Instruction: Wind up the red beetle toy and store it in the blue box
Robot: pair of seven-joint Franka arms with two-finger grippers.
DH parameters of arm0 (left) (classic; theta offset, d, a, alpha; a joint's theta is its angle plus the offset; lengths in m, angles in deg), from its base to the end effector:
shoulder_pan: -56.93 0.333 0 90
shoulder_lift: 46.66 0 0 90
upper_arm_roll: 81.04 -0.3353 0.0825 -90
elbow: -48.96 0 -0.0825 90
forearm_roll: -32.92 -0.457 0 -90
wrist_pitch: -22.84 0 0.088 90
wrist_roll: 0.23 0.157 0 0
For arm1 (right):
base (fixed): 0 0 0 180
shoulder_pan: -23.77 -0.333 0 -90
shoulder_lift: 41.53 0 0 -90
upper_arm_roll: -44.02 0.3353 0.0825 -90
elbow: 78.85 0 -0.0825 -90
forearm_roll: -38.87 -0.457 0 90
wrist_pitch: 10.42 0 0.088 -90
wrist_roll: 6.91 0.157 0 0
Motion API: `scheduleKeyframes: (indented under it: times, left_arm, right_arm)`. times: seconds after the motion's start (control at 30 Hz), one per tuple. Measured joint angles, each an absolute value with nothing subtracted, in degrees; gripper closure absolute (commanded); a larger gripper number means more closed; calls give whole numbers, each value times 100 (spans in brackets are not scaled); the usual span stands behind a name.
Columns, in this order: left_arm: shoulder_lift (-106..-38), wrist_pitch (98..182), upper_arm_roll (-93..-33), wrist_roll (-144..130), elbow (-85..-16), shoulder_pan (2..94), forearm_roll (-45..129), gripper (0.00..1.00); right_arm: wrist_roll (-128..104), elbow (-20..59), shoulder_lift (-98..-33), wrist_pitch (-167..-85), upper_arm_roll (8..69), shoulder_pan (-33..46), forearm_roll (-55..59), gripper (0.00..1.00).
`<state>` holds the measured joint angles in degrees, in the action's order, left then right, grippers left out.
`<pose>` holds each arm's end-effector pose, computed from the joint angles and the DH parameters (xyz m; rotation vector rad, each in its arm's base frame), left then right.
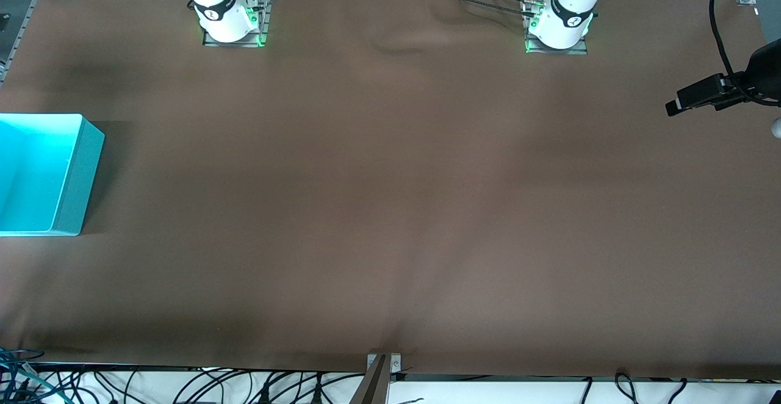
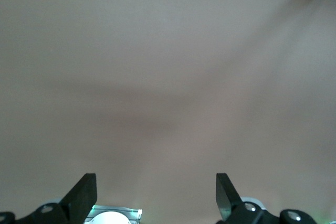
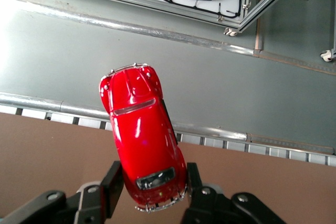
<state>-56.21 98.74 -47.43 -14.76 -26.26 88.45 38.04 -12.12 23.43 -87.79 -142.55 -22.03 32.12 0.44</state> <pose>0.6396 -0.0080 0.6236 2.9581 0.2988 -0.2249 0.2969 -0.6789 0.2679 2.1678 -1.8367 0.1404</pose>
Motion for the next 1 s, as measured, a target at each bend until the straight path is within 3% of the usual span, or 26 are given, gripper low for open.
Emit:
scheduleKeyframes:
  times: [1.0]
  left_arm:
    - [-5621, 9888, -4762, -1476, -2560, 8875, 3804, 0]
  right_arm:
    - [-1176, 1357, -8782, -13391, -2438, 2837, 44, 100]
